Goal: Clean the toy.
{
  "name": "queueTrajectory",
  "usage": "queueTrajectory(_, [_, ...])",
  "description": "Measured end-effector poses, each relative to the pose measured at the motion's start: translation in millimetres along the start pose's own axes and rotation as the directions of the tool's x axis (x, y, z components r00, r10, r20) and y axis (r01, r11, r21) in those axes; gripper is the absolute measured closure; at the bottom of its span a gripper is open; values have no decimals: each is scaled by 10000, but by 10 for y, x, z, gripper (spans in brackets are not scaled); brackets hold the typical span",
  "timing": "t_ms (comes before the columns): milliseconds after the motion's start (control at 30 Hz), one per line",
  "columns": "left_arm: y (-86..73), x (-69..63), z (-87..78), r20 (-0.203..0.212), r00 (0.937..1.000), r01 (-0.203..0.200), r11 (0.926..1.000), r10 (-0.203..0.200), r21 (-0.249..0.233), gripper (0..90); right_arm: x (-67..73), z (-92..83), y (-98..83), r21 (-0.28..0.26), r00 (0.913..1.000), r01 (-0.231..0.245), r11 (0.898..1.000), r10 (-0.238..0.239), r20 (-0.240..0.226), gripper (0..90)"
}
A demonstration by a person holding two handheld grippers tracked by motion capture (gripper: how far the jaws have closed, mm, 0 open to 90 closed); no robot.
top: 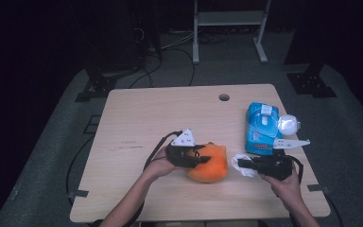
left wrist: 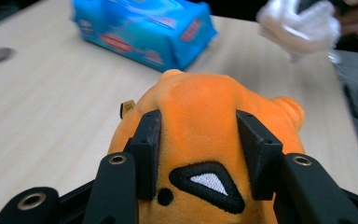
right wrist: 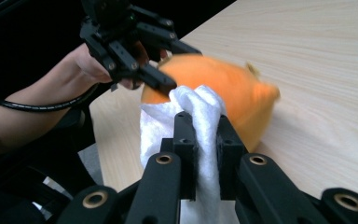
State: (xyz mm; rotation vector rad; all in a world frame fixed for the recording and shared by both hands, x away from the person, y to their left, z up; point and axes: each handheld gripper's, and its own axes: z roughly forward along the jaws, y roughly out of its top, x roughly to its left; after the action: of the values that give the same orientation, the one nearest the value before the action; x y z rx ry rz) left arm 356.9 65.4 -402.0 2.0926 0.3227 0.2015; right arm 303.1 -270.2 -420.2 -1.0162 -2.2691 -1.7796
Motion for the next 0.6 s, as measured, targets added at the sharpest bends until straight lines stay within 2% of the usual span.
queueTrajectory(33, [2,36,-30,-214,9998,63,9999,-65,-100,560,-5,-12,4,-2,10000,42,10000,-42,86,816])
queueTrajectory(67, [2,36,-30,-214,9998,63,9999,-65,-100,560,-5,-12,4,-2,10000,42,10000,-42,86,816])
queueTrajectory(100, [-1,109,-90,-680,9977,72,9999,-79,-98,560,-15,-40,6,20,9996,94,10000,-94,279,817])
queueTrajectory(133, [-10,150,-116,-874,9961,95,9999,-104,-99,559,-21,-57,4,45,9990,107,9999,-109,430,817])
queueTrajectory(200, [-49,222,-144,-1143,9932,218,9996,-236,-171,555,-46,-85,-7,155,9975,132,9998,-142,687,817])
queueTrajectory(233, [-49,222,-144,-1143,9932,218,9996,-236,-171,554,-46,-85,-7,155,9975,132,9998,-142,687,817])
queueTrajectory(267, [-101,276,-153,-1336,9902,388,9992,-401,-121,553,-71,-110,-29,497,9923,285,9984,-342,1193,817])
queueTrajectory(300, [-130,293,-146,-1370,9894,479,9988,-487,-93,551,-80,-115,-41,590,9900,305,9978,-383,1358,817])
queueTrajectory(367, [-183,314,-125,-1415,9884,560,9984,-547,50,549,-102,-127,-70,1072,9778,501,9930,-706,1973,815])
queueTrajectory(433, [-228,316,-100,-1376,9882,684,9977,-672,38,539,-143,-138,-107,1421,9684,523,9885,-849,2343,807])
queueTrajectory(467, [-228,316,-100,-1376,9882,684,9977,-672,38,535,-143,-138,-107,1421,9684,523,9885,-849,2343,807])
queueTrajectory(500, [-240,324,-103,-1320,9880,796,9968,-799,-75,530,-187,-150,-144,1820,9528,591,9815,-1099,2831,793])
queueTrajectory(533, [-240,324,-103,-1320,9880,796,9968,-799,-75,522,-187,-150,-144,1820,9528,591,9815,-1099,2831,793])
queueTrajectory(567, [-237,327,-104,-1285,9882,833,9965,-833,-51,513,-237,-162,-188,2095,9421,515,9765,-1171,3142,778])
queueTrajectory(600, [-237,327,-104,-1285,9882,833,9965,-833,-51,504,-237,-162,-188,2095,9421,515,9765,-1171,3142,778])
